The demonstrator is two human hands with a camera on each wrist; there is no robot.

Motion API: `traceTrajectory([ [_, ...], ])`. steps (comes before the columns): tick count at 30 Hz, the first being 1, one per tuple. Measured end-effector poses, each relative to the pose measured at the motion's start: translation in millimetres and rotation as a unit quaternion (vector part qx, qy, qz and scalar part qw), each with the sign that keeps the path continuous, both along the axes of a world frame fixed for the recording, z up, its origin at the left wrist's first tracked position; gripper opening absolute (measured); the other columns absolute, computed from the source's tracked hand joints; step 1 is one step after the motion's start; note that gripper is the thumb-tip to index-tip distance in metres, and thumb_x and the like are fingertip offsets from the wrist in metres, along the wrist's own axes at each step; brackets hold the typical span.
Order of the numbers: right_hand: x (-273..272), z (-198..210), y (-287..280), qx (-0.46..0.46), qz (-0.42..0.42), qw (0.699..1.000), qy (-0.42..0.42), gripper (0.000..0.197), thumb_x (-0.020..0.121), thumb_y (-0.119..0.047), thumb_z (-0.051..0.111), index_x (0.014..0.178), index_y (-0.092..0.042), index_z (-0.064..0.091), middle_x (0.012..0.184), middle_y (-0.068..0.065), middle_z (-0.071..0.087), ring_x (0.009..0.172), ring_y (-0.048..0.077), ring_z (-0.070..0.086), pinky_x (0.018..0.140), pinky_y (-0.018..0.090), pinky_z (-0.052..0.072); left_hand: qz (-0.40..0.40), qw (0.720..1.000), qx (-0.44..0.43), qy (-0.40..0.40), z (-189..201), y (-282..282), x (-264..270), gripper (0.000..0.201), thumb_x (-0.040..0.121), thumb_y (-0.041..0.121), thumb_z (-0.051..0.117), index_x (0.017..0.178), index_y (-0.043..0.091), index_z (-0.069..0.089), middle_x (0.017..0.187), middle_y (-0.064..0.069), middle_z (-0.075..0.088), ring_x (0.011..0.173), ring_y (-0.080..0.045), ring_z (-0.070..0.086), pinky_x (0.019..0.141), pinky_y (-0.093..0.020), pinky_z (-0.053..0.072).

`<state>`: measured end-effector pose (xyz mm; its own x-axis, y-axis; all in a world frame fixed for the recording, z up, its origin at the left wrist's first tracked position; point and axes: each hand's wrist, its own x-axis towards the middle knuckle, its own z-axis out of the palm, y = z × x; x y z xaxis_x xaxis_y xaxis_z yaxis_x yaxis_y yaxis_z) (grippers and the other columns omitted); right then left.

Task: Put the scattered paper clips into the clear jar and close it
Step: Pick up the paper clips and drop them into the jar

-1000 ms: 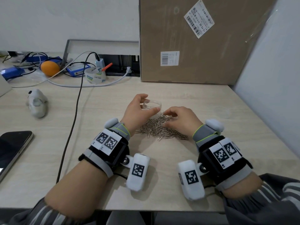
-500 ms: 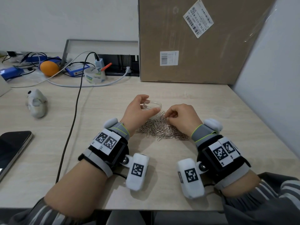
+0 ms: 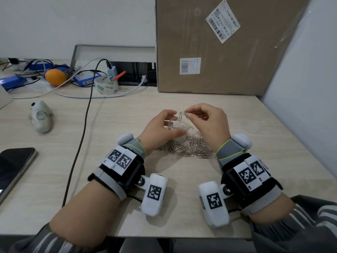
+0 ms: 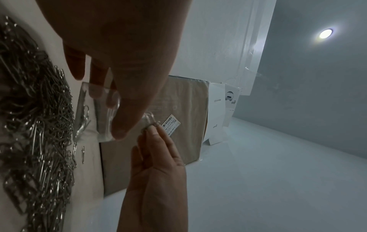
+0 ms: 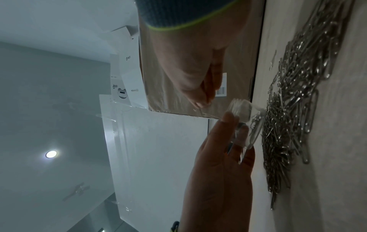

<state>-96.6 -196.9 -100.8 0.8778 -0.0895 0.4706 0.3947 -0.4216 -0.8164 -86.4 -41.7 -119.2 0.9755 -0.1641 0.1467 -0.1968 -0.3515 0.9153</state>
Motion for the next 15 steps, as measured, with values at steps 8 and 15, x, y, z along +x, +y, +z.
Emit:
traceTrajectory([
  [8, 2.5, -5.0, -4.7, -0.106, -0.033, 0.993, 0.043, 0.014, 0.084, -0.019, 0.063, 0.095, -0.018, 0.071, 0.097, -0.003, 0.071, 0.088, 0.008, 0.061, 0.082, 0.022, 0.048, 0.045, 0.999, -0.015, -0.006, -1.3, 2.5, 2.7, 0.061, 0.076, 0.027, 0.077, 0.13, 0.02, 0.048, 0.119, 0.002, 0.058, 0.101, -0.009, 0.057, 0.082, -0.02, 0.048],
  [15, 4.7, -14.7, -5.4, -0.317, 0.021, 0.923, 0.217, 0.059, 0.067, -0.049, 0.075, 0.117, -0.021, 0.06, 0.118, 0.007, 0.057, 0.113, 0.024, 0.051, 0.096, 0.035, 0.042, 0.084, 0.996, -0.038, 0.0, -0.3, 4.3, 4.4, 0.062, 0.078, 0.025, 0.075, 0.132, 0.017, 0.046, 0.121, -0.001, 0.056, 0.099, -0.013, 0.058, 0.09, -0.034, 0.052],
])
